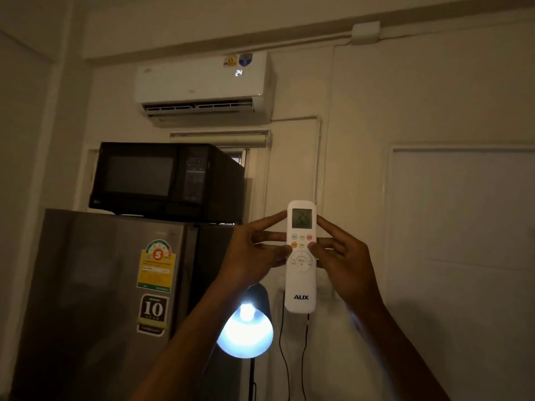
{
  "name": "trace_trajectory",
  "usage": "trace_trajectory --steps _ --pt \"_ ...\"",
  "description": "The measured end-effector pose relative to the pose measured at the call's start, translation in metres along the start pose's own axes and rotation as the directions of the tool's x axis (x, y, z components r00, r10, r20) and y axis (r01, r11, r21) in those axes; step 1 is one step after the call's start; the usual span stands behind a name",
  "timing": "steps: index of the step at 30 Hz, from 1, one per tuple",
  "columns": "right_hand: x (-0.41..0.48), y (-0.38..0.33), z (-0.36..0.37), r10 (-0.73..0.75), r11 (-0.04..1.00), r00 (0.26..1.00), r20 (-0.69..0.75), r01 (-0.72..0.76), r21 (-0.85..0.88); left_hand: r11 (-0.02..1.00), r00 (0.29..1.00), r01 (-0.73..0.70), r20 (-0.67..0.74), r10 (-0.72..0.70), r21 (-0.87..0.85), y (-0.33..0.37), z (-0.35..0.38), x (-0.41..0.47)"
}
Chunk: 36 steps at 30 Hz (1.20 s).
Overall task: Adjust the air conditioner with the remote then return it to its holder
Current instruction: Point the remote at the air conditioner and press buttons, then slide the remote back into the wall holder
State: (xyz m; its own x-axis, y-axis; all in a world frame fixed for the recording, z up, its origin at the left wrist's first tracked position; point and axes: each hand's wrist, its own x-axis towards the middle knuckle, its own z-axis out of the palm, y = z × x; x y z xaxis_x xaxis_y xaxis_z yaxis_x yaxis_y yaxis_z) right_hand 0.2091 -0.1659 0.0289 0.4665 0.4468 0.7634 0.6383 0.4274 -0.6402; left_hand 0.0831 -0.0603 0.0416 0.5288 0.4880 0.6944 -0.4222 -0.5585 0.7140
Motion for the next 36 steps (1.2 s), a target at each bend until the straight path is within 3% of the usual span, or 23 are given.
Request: trace_trajectory --steps 9,22,36 --pt "0.035 0.085 -0.048 0.031 0.998 0.998 -0.05 -0.033 -0.055 0.999 1.0 -0.005 -0.008 0.005 0.032 -0.067 0.07 0.047" --pt "0.116 0.21 -0.093 0.063 0.981 0.986 -0.156 -0.09 -0.172 0.995 0.999 0.045 -0.006 -0.046 -0.093 -0.179 0.154 0.148" --pt "0.196 0.357 -0.14 0.126 0.973 0.983 -0.134 -0.149 -0.176 0.986 0.993 0.115 0.028 -0.112 -0.124 -0.301 0.226 0.243"
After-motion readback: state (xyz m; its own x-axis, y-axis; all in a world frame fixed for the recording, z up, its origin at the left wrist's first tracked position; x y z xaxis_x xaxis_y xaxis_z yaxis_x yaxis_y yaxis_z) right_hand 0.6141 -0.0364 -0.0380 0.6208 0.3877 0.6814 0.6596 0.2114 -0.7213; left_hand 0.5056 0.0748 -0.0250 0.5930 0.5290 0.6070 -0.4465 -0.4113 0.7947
